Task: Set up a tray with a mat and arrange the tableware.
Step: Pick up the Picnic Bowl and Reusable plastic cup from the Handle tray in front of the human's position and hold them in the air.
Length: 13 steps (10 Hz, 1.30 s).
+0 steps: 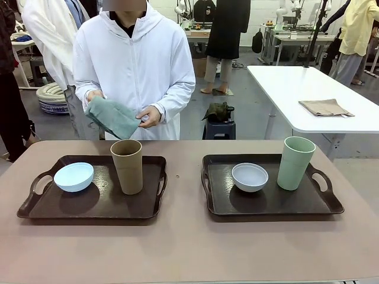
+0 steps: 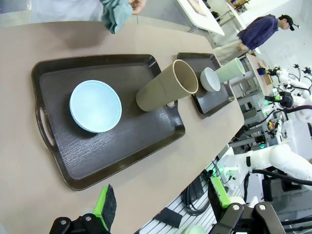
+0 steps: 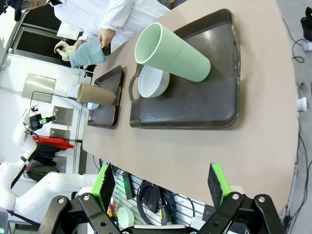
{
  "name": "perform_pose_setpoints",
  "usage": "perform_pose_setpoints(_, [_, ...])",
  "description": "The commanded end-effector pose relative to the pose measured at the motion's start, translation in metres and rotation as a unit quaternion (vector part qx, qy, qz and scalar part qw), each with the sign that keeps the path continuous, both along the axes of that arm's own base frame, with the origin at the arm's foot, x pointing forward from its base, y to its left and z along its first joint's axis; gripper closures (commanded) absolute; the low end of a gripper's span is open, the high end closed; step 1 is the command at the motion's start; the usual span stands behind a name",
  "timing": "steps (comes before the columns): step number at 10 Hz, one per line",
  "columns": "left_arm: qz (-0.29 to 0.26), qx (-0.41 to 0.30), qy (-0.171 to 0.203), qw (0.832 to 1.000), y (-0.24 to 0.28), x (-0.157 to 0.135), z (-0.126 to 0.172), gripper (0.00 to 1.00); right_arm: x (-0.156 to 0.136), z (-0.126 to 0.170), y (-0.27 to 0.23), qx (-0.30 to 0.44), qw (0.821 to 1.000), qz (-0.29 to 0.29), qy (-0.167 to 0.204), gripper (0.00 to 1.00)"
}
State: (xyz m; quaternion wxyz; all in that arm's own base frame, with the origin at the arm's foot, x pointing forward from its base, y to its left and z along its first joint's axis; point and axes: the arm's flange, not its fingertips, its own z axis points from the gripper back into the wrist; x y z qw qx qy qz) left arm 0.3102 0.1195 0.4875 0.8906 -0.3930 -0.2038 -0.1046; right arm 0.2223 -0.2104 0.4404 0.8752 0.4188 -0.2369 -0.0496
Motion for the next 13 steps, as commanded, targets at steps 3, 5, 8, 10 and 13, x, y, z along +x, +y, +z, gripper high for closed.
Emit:
perform_pose_setpoints(3, [-0.065, 0.149, -0.012, 0.987, -0.038, -0.006, 0.062, 0.00, 0.015, 0.082, 0.077, -0.125, 0.968, 0.104, -0.191, 0.00])
perform_pose_setpoints(5, [-0.072, 0.220, -0.010, 0.973, -0.056, -0.013, 0.092, 0.00, 0.030, 0.116, 0.148, -0.205, 0.922, 0.165, -0.285, 0.00])
perform_pose_setpoints(8, [-0.069, 0.285, 0.008, 0.956, -0.081, -0.017, 0.119, 0.00, 0.054, 0.103, 0.263, -0.264, 0.816, 0.351, -0.376, 0.00])
perform_pose_setpoints(10, [-0.067, 0.322, 0.013, 0.944, -0.108, -0.022, 0.128, 0.00, 0.068, 0.062, 0.341, -0.299, 0.778, 0.409, -0.372, 0.00])
perform_pose_setpoints(13, [-0.084, 0.348, 0.062, 0.932, -0.143, -0.018, 0.128, 0.00, 0.087, -0.017, 0.423, -0.362, 0.730, 0.460, -0.352, 0.00])
